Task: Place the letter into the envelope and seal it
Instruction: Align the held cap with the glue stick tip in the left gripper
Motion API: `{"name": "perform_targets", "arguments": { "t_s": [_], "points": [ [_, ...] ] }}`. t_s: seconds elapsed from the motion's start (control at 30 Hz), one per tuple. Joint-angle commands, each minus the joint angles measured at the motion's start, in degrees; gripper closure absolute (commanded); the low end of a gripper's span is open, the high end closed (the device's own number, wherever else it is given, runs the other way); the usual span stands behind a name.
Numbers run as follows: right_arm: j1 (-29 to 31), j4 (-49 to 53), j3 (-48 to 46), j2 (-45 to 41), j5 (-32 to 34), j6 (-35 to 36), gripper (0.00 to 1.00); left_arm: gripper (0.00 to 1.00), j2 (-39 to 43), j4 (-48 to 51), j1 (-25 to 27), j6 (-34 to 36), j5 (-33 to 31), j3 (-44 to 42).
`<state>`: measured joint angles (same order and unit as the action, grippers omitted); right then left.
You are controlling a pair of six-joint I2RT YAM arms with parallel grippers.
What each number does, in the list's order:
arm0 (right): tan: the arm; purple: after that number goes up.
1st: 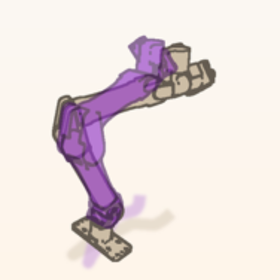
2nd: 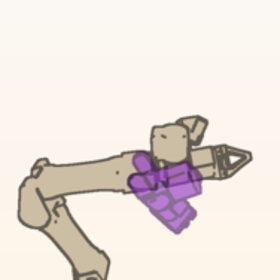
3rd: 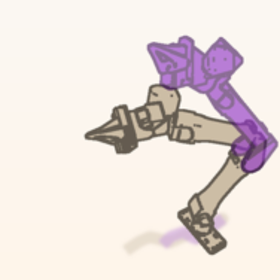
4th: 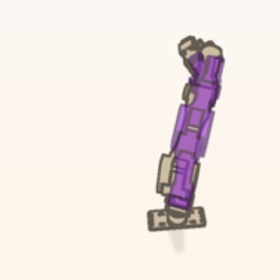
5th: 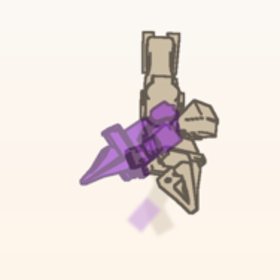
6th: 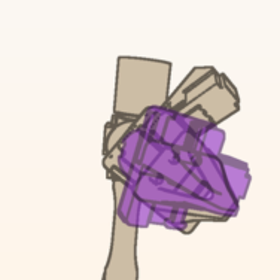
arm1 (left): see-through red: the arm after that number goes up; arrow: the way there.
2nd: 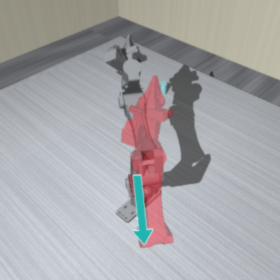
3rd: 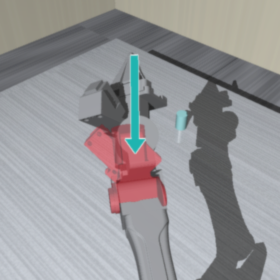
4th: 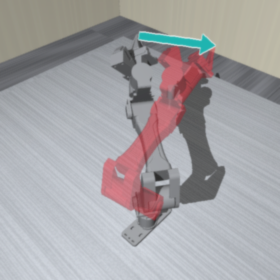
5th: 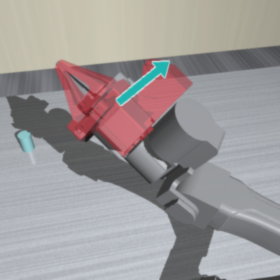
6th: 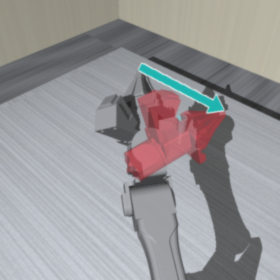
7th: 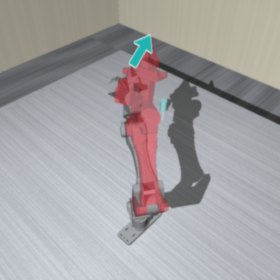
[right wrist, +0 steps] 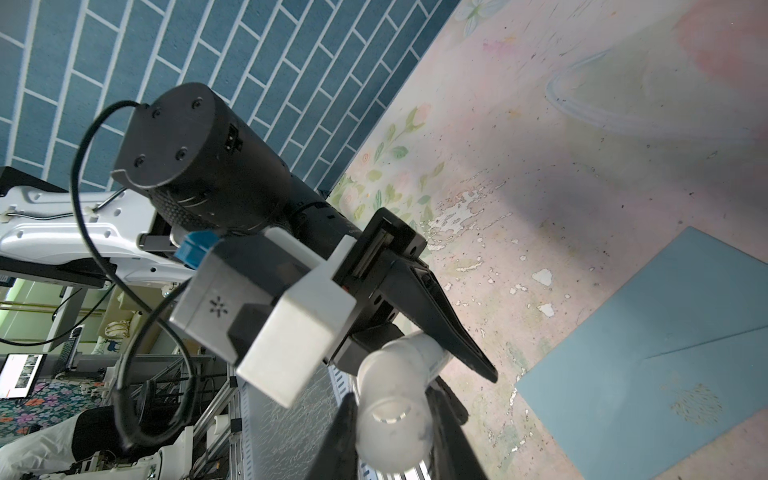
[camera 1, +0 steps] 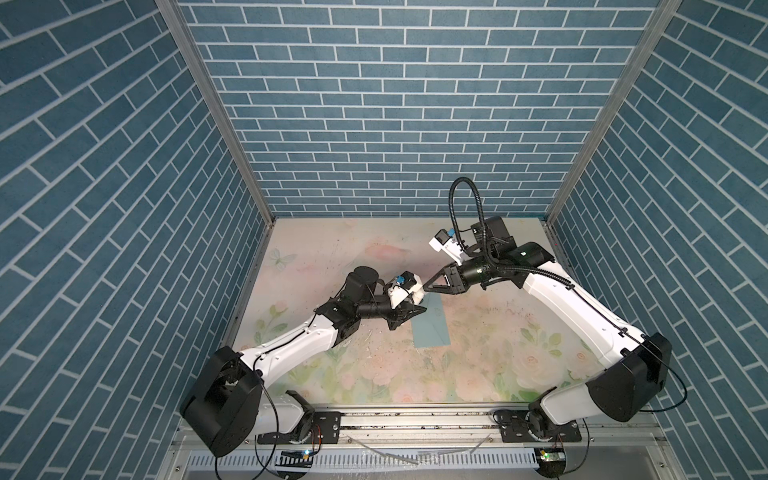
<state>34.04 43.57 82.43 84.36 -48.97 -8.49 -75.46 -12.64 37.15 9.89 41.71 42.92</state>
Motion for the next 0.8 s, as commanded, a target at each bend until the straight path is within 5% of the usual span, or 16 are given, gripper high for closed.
{"name": "perform_targets", "arguments": {
  "t_s": [0.0,0.77],
  "points": [
    [1.67,2.40,3.16,0.79,0.13,3.01,0.90,1.00,-0.88,0.31,0.21,-0.13,2.02,1.65],
    [6.21,8.17,6.07,2.48,6.88,6.86,0.91,1.00,-1.53,0.96,0.25,-0.57,2.84,2.17]
  ]
}}
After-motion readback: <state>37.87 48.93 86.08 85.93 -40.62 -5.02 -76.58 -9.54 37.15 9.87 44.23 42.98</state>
